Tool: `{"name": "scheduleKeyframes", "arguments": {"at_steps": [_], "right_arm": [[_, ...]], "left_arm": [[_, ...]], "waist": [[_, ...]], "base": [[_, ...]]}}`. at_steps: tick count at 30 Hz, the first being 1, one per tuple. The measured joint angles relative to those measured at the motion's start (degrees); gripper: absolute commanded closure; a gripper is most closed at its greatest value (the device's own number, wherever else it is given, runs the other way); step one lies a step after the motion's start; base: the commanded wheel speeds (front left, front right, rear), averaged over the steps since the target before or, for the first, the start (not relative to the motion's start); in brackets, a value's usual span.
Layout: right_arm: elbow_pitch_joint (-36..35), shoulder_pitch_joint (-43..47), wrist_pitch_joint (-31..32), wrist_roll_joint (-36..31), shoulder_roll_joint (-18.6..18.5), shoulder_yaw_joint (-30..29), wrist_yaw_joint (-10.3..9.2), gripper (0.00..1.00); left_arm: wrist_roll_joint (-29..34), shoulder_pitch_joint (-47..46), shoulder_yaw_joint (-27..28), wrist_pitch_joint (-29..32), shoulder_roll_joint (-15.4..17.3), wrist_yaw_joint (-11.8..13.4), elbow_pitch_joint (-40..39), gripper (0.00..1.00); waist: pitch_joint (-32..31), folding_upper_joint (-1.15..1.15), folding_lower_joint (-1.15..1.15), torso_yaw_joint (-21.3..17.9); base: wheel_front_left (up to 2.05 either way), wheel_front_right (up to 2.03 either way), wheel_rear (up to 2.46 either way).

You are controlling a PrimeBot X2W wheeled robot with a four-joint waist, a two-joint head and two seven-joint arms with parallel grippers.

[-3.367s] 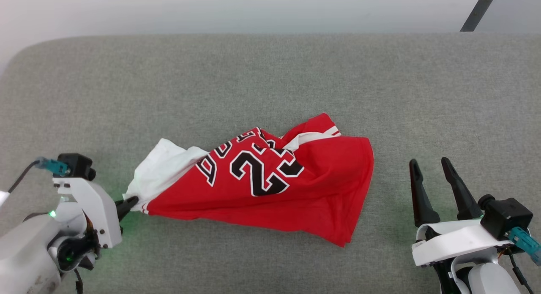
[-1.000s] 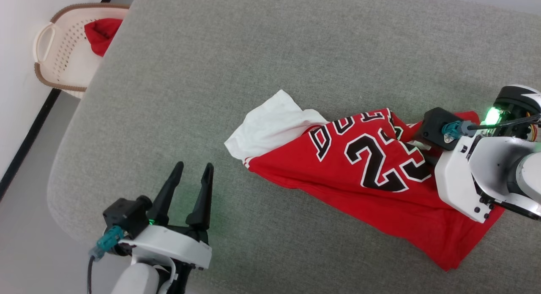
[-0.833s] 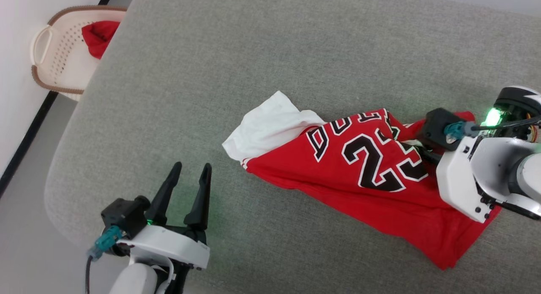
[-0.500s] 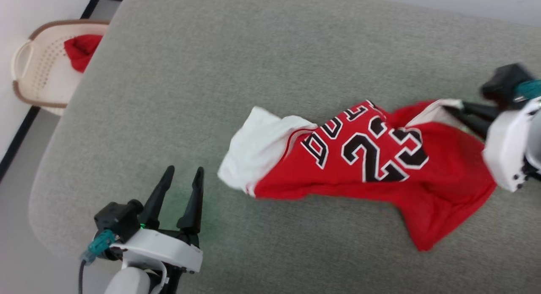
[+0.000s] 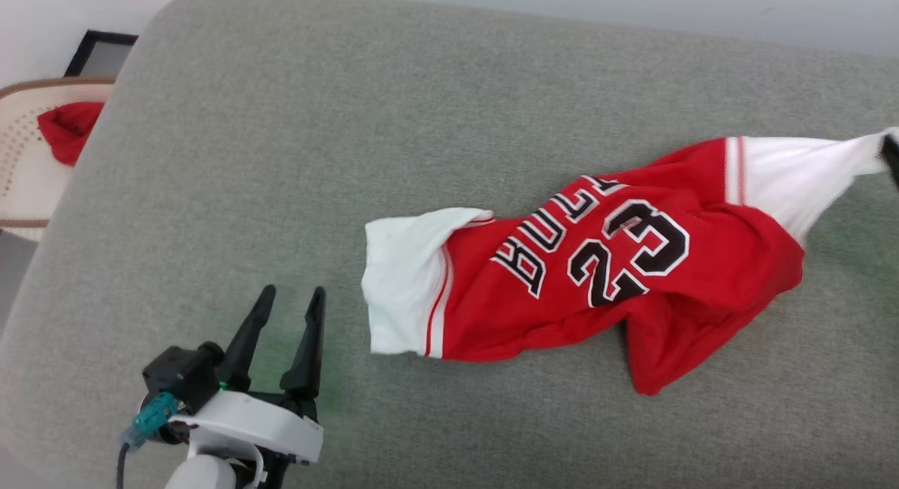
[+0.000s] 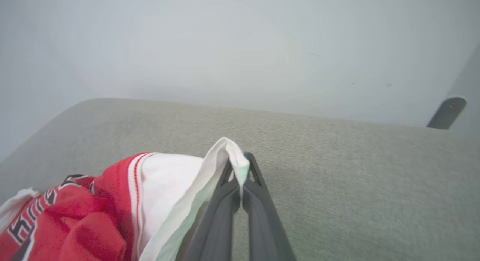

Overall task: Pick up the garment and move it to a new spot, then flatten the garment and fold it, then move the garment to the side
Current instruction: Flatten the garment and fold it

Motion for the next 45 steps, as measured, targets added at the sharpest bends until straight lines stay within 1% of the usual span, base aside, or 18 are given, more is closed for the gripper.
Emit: {"name": "scheduleKeyframes", "arguments": {"at_steps": [4, 7, 11, 16, 20, 24, 28, 29, 30, 31, 32, 33, 36, 39, 41, 45], "right_arm": [[3.03, 4.06, -2.66, -1.01, 2.80, -7.70, 0.00, 1.00], [5.31, 6.11, -3.21, -3.96, 4.11, -12.66, -0.01, 1.00], [10.20, 7.71, -2.67, -10.23, 5.15, -18.80, -0.01, 1.00], [16.01, 9.20, -1.40, -18.72, 7.48, -24.38, 0.00, 1.00], [18.94, 9.58, -1.20, -24.66, 9.71, -28.74, 0.00, 1.00], [20.33, 9.58, -0.35, -30.86, 11.84, -31.90, 0.00, 1.00], [20.54, 9.53, 0.68, -35.43, 14.28, -34.77, 0.00, 0.99], [20.49, 9.50, 0.94, -36.27, 14.82, -35.66, 0.00, 0.93], [20.34, 9.49, 1.08, -37.18, 15.36, -36.38, 0.00, 0.63], [20.05, 9.49, 1.07, -38.09, 15.99, -37.15, 0.00, 0.47], [19.63, 9.51, 1.04, -38.76, 16.63, -37.89, 0.00, 0.05], [19.17, 9.59, 0.94, -39.33, 17.19, -38.65, 0.00, 0.00], [17.12, 10.55, 0.14, -41.19, 18.57, -40.72, 0.00, 0.00], [14.01, 12.91, -0.62, -41.97, 19.98, -42.98, 0.00, 0.00], [10.89, 14.88, -1.52, -42.17, 20.78, -44.31, 0.00, 0.00], [1.86, 19.96, -2.76, -41.41, 23.40, -45.25, -0.01, 0.00]], "left_arm": [[0.04, 0.62, 0.15, 0.00, 0.11, 0.00, -0.09, 0.00], [0.04, 0.64, 0.03, 0.00, 0.15, 0.00, -0.13, 0.00], [0.03, 0.60, 0.00, 0.00, 0.34, 0.00, -0.21, 0.00], [-0.01, 0.37, -0.48, 0.00, 0.55, 0.00, -0.04, 0.00], [-0.08, 0.10, -0.62, 0.00, 0.85, 0.00, 0.14, 0.00], [-0.14, 0.07, -0.45, 0.00, 1.32, 0.00, 0.32, 0.00], [-0.14, -0.24, -0.73, 0.00, 1.86, 0.00, 0.57, 0.00], [-0.19, -0.53, -0.91, 0.00, 2.04, 0.00, 0.70, 0.00], [-0.30, -0.79, -1.10, 0.00, 2.26, 0.00, 0.71, 0.00], [-0.40, -0.98, -1.20, 0.00, 2.54, 0.00, 0.76, 0.00], [-0.55, -1.09, -1.23, 0.00, 2.87, 0.00, 0.83, 0.00], [-0.63, -1.15, -1.26, 0.00, 3.27, 0.00, 0.92, 0.00], [-1.07, -1.41, -1.57, 0.00, 4.74, 0.00, 0.76, 0.00], [-1.12, -1.97, -2.40, 0.00, 7.12, 0.00, 0.42, 0.00], [-1.25, -2.55, -2.96, 0.00, 9.03, 0.00, 0.16, 0.00], [-2.66, -4.72, -5.04, 0.15, 13.71, 0.00, -0.60, 0.00]], "waist": [[-0.41, 0.00, 0.00, -1.00], [-0.50, 0.00, 0.00, -1.25], [-0.29, 0.00, 0.00, -1.19], [-0.06, 0.00, 0.00, -0.83], [0.05, 0.00, 0.00, -0.62], [0.10, 0.00, 0.00, -0.83], [0.03, 0.00, 0.00, -1.26], [-0.01, 0.00, 0.00, -1.37], [-0.06, 0.00, 0.00, -1.48], [-0.11, 0.00, 0.00, -1.61], [-0.18, 0.00, 0.00, -1.77], [-0.28, 0.00, 0.00, -1.94], [-0.81, 0.00, 0.00, -2.61], [-1.58, 0.00, 0.00, -3.40], [-2.12, 0.00, 0.00, -4.06], [-3.25, 0.00, 0.00, -5.71]], "base": [[0.00, 0.00, 0.00], [0.00, 0.00, 0.00], [0.00, 0.00, 0.00], [0.00, 0.00, 0.00], [0.00, 0.00, 0.00], [0.00, 0.00, 0.00], [0.00, 0.00, 0.00], [0.00, 0.00, 0.00], [0.00, 0.00, 0.00], [0.00, 0.00, 0.00], [0.00, 0.00, 0.00], [0.00, 0.00, 0.00], [0.00, 0.00, 0.00], [0.00, 0.00, 0.00], [0.00, 0.00, 0.00], [0.00, 0.00, 0.00]]}}
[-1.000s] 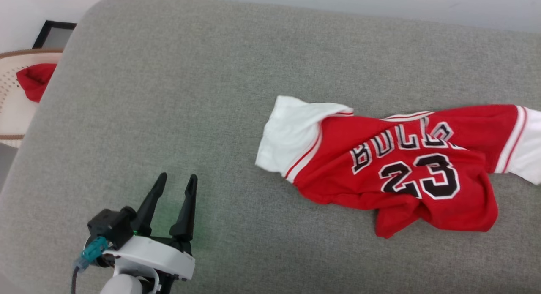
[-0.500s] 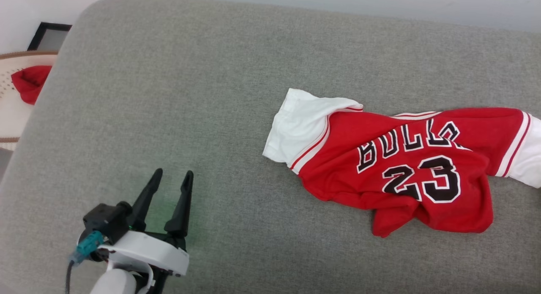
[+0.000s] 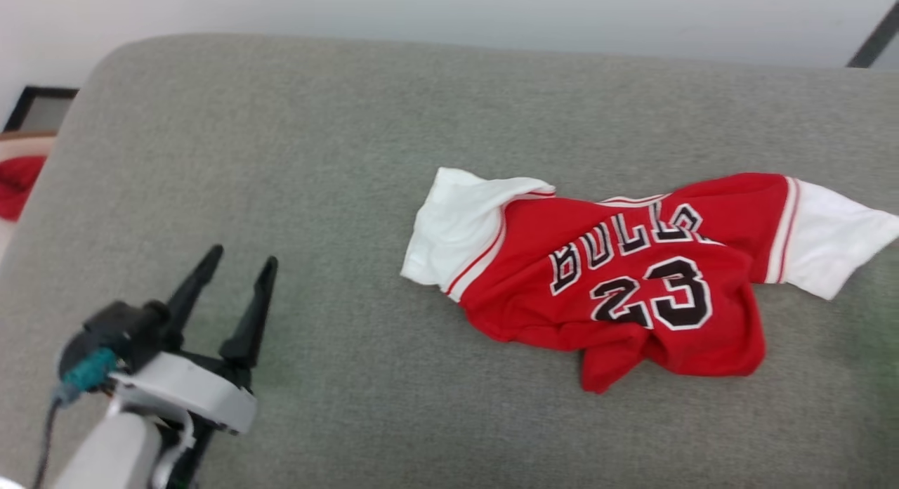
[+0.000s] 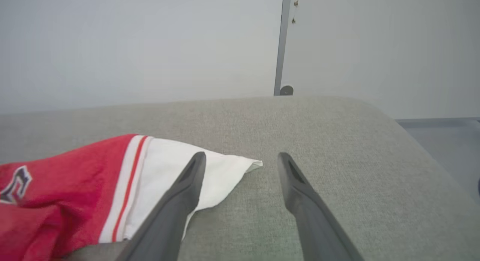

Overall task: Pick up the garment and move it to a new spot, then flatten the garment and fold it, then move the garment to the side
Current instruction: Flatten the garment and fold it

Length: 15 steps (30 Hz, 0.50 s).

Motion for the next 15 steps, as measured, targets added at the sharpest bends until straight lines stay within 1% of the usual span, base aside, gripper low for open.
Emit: {"name": "scheduleKeyframes", "arguments": {"at_steps": [3, 6, 8, 10, 12, 15], "right_arm": [[-8.84, 4.69, -0.02, 0.55, 2.77, 0.69, 0.00, 0.00], [-17.56, 9.60, 1.02, 0.65, 6.67, 1.90, 0.00, 0.00], [-22.02, 12.54, 1.71, 0.37, 9.33, 2.66, 0.00, 0.00], [-25.81, 15.07, 2.32, 0.13, 11.66, 3.93, 0.00, 0.00], [-28.43, 17.05, 2.79, -0.14, 13.91, 5.58, 0.00, 0.00], [-30.94, 19.25, 3.21, -0.40, 15.82, 7.72, 0.00, 0.00]], "left_arm": [[-1.07, -2.41, -2.87, 2.61, 4.56, 0.00, -1.42, 0.00], [-2.82, -5.84, -6.04, 6.28, 8.79, 0.00, -3.53, 0.00], [-4.01, -8.57, -8.84, 8.77, 11.73, 0.00, -4.81, 0.00], [-6.13, -11.85, -12.10, 10.90, 14.47, -0.09, -5.47, 0.00], [-6.97, -15.28, -16.21, 13.63, 17.17, -0.09, -6.05, 0.00], [-10.60, -21.04, -23.02, 18.09, 19.95, -0.10, -6.60, 0.00]], "waist": [[-0.76, 0.00, 0.00, -1.66], [-1.39, 0.00, 0.00, -3.55], [-1.69, 0.00, 0.00, -4.95], [-1.90, 0.00, 0.00, -6.45], [-2.04, 0.00, 0.00, -8.05], [-2.09, 0.00, 0.00, -10.53]], "base": [[0.00, 0.00, 0.00], [0.00, 0.00, 0.00], [0.00, 0.00, 0.00], [0.00, 0.00, 0.00], [0.00, 0.00, 0.00], [0.00, 0.00, 0.00]]}}
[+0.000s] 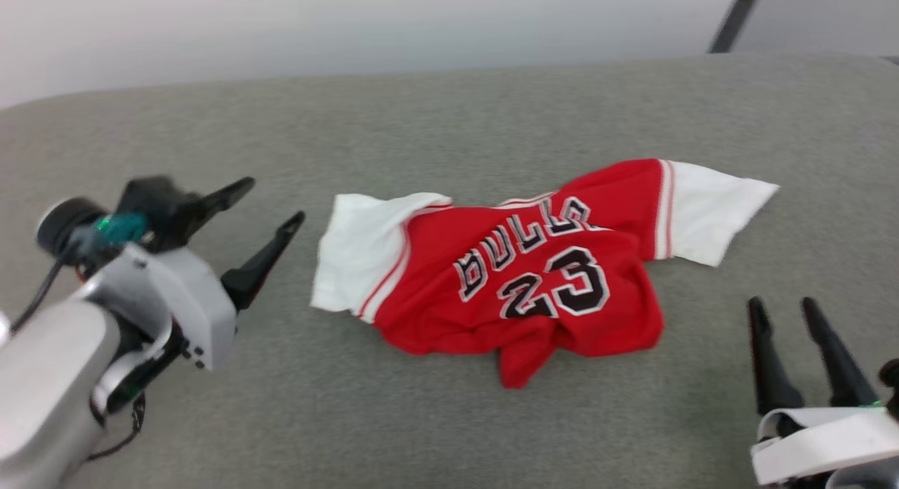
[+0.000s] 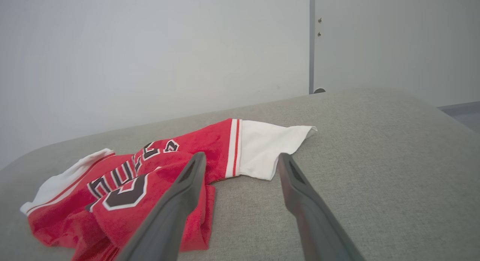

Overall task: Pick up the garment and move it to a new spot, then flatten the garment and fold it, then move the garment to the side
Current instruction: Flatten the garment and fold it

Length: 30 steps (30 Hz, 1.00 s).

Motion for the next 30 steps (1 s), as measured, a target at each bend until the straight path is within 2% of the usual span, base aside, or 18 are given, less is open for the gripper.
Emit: {"name": "scheduleKeyframes", "arguments": {"at_steps": [7, 13, 18, 23, 30], "right_arm": [[-2.67, 1.26, 0.11, -0.35, 1.86, 3.82, 0.00, 0.00], [-2.74, 0.80, -0.70, -0.40, 2.72, 6.39, 0.00, 0.00], [-1.49, -0.57, -2.22, -0.16, 3.26, 8.59, 0.00, 0.00], [-0.05, -1.70, -3.57, 0.11, 3.47, 9.96, 0.00, 0.00], [1.30, -2.70, -4.99, 0.29, 3.60, 10.85, 0.00, 0.00]], "left_arm": [[-10.72, -16.25, -18.42, 13.28, 4.34, -0.02, -0.07, 0.00], [-16.50, -29.88, -31.81, 20.16, 4.91, -0.02, 1.83, 0.00], [-18.56, -35.95, -34.99, 26.82, 4.50, -0.02, 3.64, 0.00], [-20.15, -36.05, -35.30, 33.55, 4.75, -0.02, 4.89, 0.00], [-21.18, -35.90, -35.30, 34.70, 6.09, -0.02, 7.39, 0.00]], "waist": [[0.80, 0.00, 0.00, -5.73], [2.94, 0.00, 0.00, -9.75], [5.65, 0.00, 0.00, -12.27], [8.08, 0.00, 0.00, -14.66], [10.86, 0.00, 0.00, -16.96]], "base": [[0.00, 0.00, 0.00], [0.00, 0.00, 0.00], [0.00, 0.00, 0.00], [0.00, 0.00, 0.00], [0.00, 0.00, 0.00]]}}
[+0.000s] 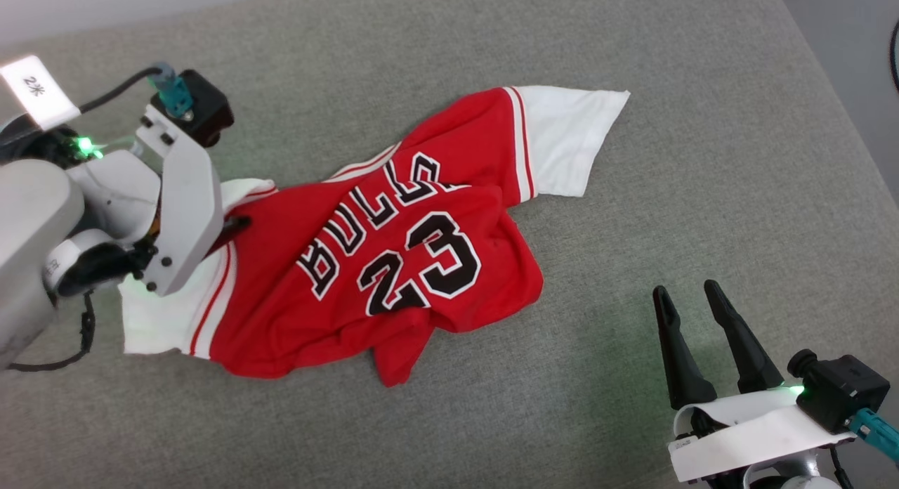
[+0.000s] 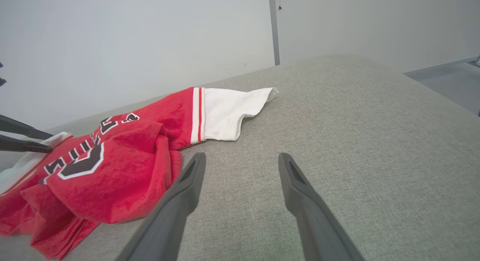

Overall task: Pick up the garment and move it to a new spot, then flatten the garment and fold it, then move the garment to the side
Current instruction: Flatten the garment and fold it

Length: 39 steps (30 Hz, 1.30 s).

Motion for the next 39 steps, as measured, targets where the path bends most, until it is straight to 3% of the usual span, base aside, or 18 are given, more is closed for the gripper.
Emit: {"name": "scheduleKeyframes", "arguments": {"at_steps": [9, 10, 11, 13, 14, 16, 21, 27, 34, 39], "right_arm": [[0.51, -1.31, -0.25, 0.15, 0.03, 1.42, 0.00, 0.00], [0.49, -1.46, -0.25, 0.15, 0.03, 1.51, 0.00, 0.00], [0.48, -1.64, -0.25, 0.14, 0.03, 1.58, 0.00, 0.00], [0.36, -1.98, -0.13, 0.02, 0.03, 1.81, 0.00, 0.00], [0.23, -2.10, 0.09, -0.13, 0.02, 1.96, 0.00, 0.00], [-0.24, -2.65, 0.92, -0.97, 0.03, 2.45, 0.00, 0.00], [-1.75, -8.45, 5.55, -3.45, -2.79, 4.45, 0.00, 0.00], [0.09, -21.02, 19.25, -1.81, -10.35, 8.22, 0.00, 0.00], [8.56, -38.84, 33.77, 7.00, -18.38, 12.51, 0.00, 0.00], [17.38, -49.12, 36.31, 9.77, -20.76, 16.33, 0.00, 0.00]], "left_arm": [[2.48, 0.65, 0.02, -0.79, 0.20, 0.00, 2.00, 0.00], [2.49, 0.96, 0.00, -1.08, 0.12, 0.00, 2.09, 0.20], [2.48, 1.05, 0.02, -1.30, 0.05, 0.00, 2.23, 0.45], [2.50, 1.16, 0.09, -1.27, -0.05, 0.00, 2.30, 0.69], [2.45, 1.19, 0.10, -1.43, -0.18, -0.01, 2.36, 0.69], [2.11, 1.18, 0.12, -1.83, -0.29, -0.01, 2.59, 1.00], [1.63, 0.82, 0.12, -2.38, -0.54, -0.03, 2.66, 1.00], [1.09, -0.35, 0.07, -2.87, -1.85, -0.02, 1.94, 1.00], [2.15, -2.85, 0.03, -2.78, -3.69, -0.01, -0.92, 1.00], [2.52, -4.81, 0.10, -3.04, -4.17, -0.02, -2.88, 1.00]], "waist": [[1.96, 0.00, 0.00, -1.04], [2.09, 0.00, 0.00, -1.09], [2.22, 0.00, 0.00, -1.12], [2.42, 0.00, 0.00, -1.10], [2.49, 0.00, 0.00, -1.05], [2.63, 0.00, 0.00, -0.93], [3.02, 0.00, 0.00, -0.41], [3.58, 0.00, 0.00, 1.21], [5.67, 0.00, 0.00, 4.08], [8.21, 0.00, 0.00, 6.00]], "base": [[0.00, 0.00, 0.00], [0.00, 0.00, 0.00], [0.00, 0.00, 0.00], [0.00, 0.00, 0.00], [0.00, 0.00, 0.00], [0.00, 0.00, 0.00], [0.00, 0.00, 0.00], [0.00, 0.00, 0.00], [0.00, 0.00, 0.00], [0.00, 0.00, 0.00]]}}
